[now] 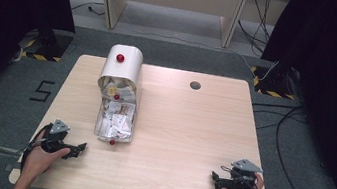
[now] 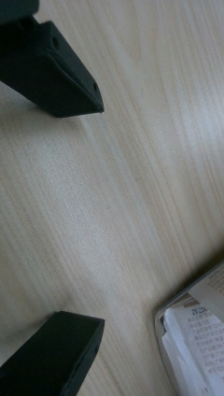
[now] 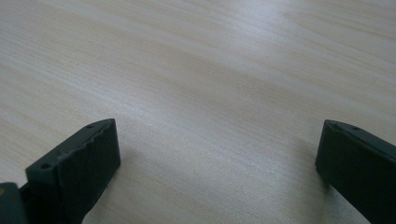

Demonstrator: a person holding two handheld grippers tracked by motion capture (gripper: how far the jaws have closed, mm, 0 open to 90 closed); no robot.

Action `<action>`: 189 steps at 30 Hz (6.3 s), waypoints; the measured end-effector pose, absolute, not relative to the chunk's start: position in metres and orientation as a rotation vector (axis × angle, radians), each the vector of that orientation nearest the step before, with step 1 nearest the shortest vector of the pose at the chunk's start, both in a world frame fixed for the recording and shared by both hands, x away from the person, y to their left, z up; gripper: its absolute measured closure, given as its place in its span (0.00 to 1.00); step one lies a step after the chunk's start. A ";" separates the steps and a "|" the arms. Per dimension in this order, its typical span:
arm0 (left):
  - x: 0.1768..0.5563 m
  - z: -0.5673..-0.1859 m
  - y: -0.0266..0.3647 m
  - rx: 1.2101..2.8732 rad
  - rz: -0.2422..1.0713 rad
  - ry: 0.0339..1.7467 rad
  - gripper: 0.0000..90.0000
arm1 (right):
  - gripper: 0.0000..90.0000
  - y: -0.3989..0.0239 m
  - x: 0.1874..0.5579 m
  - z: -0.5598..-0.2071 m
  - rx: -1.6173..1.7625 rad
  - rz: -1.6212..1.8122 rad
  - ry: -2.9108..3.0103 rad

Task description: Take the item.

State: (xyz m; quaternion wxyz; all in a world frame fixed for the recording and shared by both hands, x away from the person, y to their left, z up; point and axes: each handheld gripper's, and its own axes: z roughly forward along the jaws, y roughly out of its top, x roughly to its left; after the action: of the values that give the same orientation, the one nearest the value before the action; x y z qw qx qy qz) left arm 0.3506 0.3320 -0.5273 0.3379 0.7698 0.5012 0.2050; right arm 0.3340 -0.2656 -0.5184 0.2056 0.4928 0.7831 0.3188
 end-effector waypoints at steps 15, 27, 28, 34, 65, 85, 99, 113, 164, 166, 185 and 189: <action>0.345 -0.522 0.332 2.053 0.489 1.189 0.17 | 0.01 -0.266 0.334 -0.518 1.370 0.887 2.184; 0.337 -0.492 0.335 1.985 0.502 1.150 0.17 | 0.01 -0.266 0.334 -0.518 1.371 0.887 2.184; 0.336 -0.490 0.335 1.983 0.502 1.147 0.17 | 0.01 -0.266 0.334 -0.518 1.372 0.887 2.184; 0.334 -0.479 0.332 1.958 0.527 1.119 0.17 | 0.01 -0.266 0.334 -0.518 1.372 0.887 2.184; 0.361 -0.445 0.265 1.959 0.506 0.865 0.38 | 0.01 -0.266 0.336 -0.518 1.369 0.887 2.184; 0.407 -0.447 0.221 2.029 0.420 0.794 0.53 | 0.01 -0.266 0.337 -0.518 1.365 0.887 2.184; 0.429 -0.453 0.208 2.106 0.360 0.810 0.59 | 0.01 -0.266 0.337 -0.518 1.364 0.888 2.185; 0.426 -0.455 0.213 2.148 0.339 0.974 0.56 | 0.01 -0.266 0.337 -0.518 1.364 0.888 2.186; 0.414 -0.442 0.235 1.944 0.390 1.009 1.00 | 0.01 -0.265 0.337 -0.518 1.373 0.888 2.184; 0.411 -0.439 0.238 1.935 0.400 1.005 1.00 | 0.01 -0.265 0.337 -0.518 1.375 0.888 2.184; 0.389 -0.407 0.293 1.832 0.493 1.028 1.00 | 0.01 -0.265 0.337 -0.518 1.375 0.887 2.183; 0.383 -0.403 0.307 1.795 0.508 1.042 1.00 | 0.01 -0.265 0.337 -0.518 1.379 0.888 2.182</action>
State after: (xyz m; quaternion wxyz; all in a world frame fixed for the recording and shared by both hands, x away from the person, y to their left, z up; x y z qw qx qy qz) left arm 0.3830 0.3065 -0.4033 0.4813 0.7363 0.4274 0.2083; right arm 0.3372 -0.2649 -0.5183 0.2047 0.4945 0.7825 0.3183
